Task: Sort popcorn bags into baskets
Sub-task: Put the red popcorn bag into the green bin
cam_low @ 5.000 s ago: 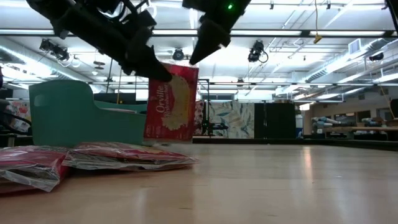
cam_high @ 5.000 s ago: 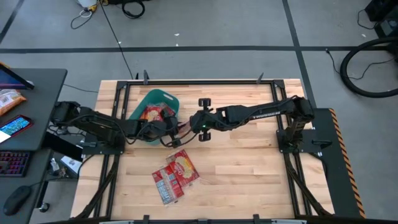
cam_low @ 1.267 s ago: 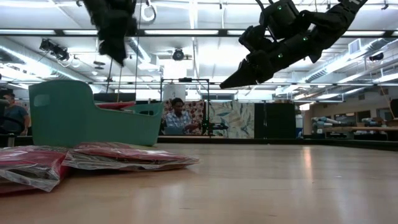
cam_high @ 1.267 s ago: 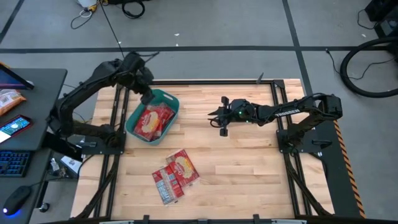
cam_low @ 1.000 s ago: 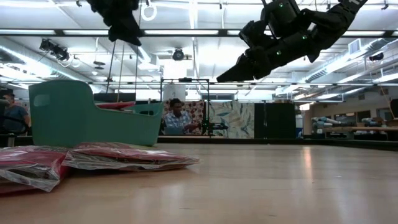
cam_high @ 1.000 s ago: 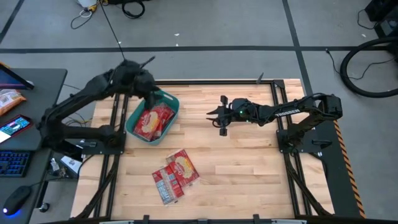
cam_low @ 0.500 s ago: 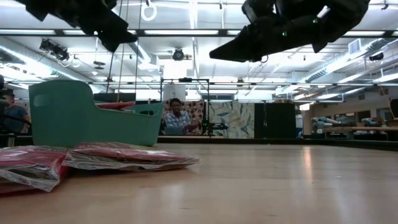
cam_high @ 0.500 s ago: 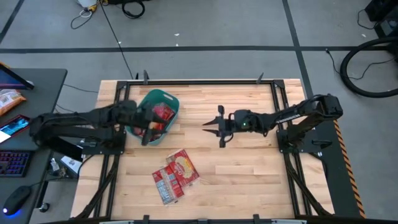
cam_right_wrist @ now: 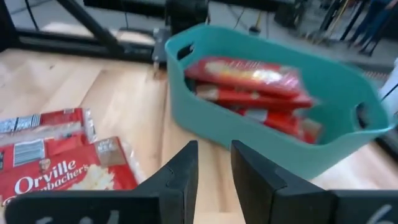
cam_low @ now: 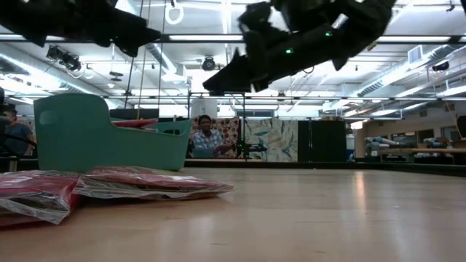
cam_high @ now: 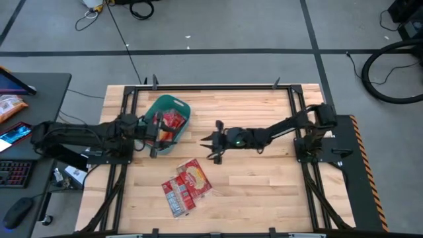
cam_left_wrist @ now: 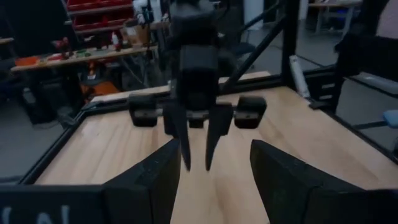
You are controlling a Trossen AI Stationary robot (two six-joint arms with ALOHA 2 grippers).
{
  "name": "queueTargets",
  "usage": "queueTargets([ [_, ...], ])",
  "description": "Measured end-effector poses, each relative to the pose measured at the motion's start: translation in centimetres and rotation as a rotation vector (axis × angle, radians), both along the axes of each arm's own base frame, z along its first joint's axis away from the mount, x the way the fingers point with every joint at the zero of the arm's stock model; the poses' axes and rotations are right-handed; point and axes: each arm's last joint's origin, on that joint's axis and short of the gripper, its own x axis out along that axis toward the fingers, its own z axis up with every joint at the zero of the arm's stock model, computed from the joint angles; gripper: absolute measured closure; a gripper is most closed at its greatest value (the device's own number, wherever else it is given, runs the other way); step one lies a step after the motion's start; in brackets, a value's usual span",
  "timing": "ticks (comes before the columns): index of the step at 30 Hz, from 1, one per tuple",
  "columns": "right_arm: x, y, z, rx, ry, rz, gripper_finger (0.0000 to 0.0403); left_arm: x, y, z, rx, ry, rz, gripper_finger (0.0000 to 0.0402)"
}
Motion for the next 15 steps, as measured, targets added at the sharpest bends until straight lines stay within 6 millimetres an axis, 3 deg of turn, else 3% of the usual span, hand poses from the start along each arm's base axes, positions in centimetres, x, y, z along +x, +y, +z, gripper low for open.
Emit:
queueTargets([
  [7,3.3,1.1,-0.7,0.079,0.171,-0.023,0.0302,-0.9,-1.3,-1.9,-0.021,-0.061,-0.079,0.0205],
  [15,5.5,2.8,-0.3,0.101,0.17,-0.002,0.0302,-0.8,-1.6,-2.6,-0.126,-0.007,-0.092,0.0205],
])
